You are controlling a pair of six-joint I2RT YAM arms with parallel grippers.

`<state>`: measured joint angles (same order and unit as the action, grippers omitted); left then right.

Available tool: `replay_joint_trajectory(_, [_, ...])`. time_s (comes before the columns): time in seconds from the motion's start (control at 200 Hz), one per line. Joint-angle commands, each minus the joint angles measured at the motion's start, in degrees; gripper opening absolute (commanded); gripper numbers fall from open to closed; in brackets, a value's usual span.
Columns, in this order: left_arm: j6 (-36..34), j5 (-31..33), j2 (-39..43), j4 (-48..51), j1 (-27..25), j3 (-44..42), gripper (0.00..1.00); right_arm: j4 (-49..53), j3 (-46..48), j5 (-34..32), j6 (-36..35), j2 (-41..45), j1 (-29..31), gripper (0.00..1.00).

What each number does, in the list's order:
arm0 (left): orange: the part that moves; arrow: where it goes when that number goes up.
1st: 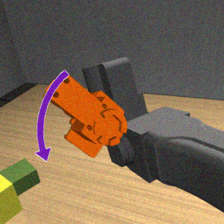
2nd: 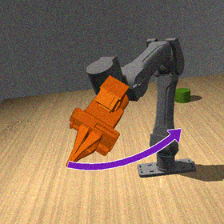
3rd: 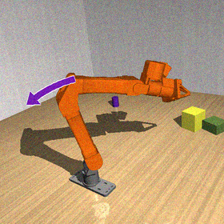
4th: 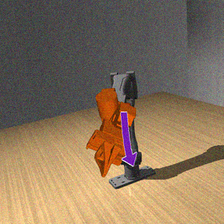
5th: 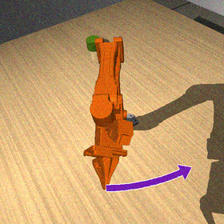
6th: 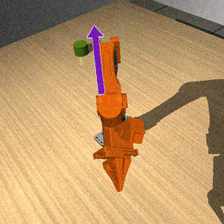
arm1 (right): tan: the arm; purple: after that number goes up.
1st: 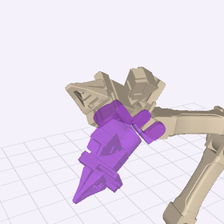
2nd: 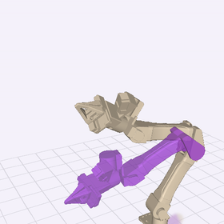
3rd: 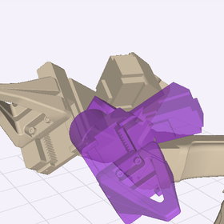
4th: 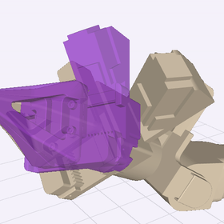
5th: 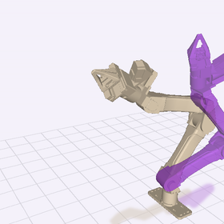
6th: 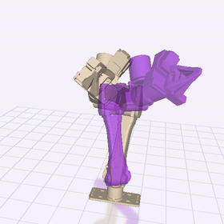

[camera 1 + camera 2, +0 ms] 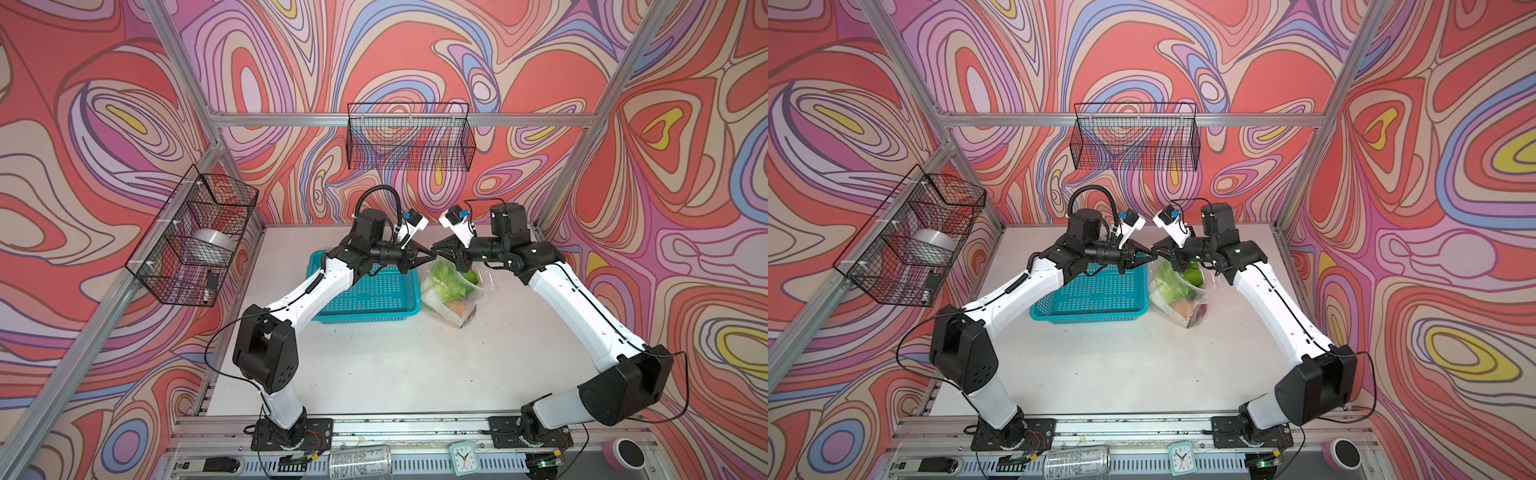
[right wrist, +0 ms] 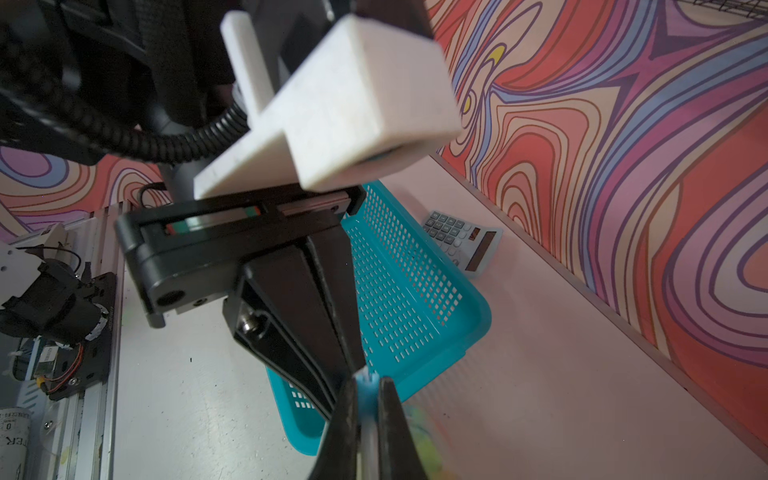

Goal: Place the food in the zip-top bag and seal the zipper

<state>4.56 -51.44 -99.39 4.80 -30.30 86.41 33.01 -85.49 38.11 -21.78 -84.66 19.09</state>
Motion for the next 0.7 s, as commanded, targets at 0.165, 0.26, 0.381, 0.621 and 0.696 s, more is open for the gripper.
replay_joint_trajectory(0.165, [3.9, 4.4, 3.6, -7.4, 2.0, -2.4, 0.0, 2.9, 2.9, -3.3, -0.1, 3.8, 0.2, 0.0])
replay_joint_trajectory(0.26, [8.1, 3.4, 4.4, -13.6, 3.3, -4.9, 0.0, 4.3, 3.4, -4.8, -0.2, 4.0, 0.2, 0.0])
replay_joint_trajectory(0.381, [9.7, 2.4, 4.6, -15.7, 4.0, -5.7, 0.0, 4.6, 3.9, -5.9, 0.1, 4.3, 0.2, 0.0])
replay_joint_trajectory(0.621, [10.7, 0.2, 5.3, -18.2, 4.0, -6.9, 0.0, 4.7, 3.0, -9.3, -0.5, 3.8, 0.2, 0.0])
replay_joint_trajectory(0.696, [10.1, 0.5, 5.6, -17.6, 4.1, -7.0, 0.0, 6.0, 2.1, -10.9, -1.0, 3.6, 0.2, 0.0])
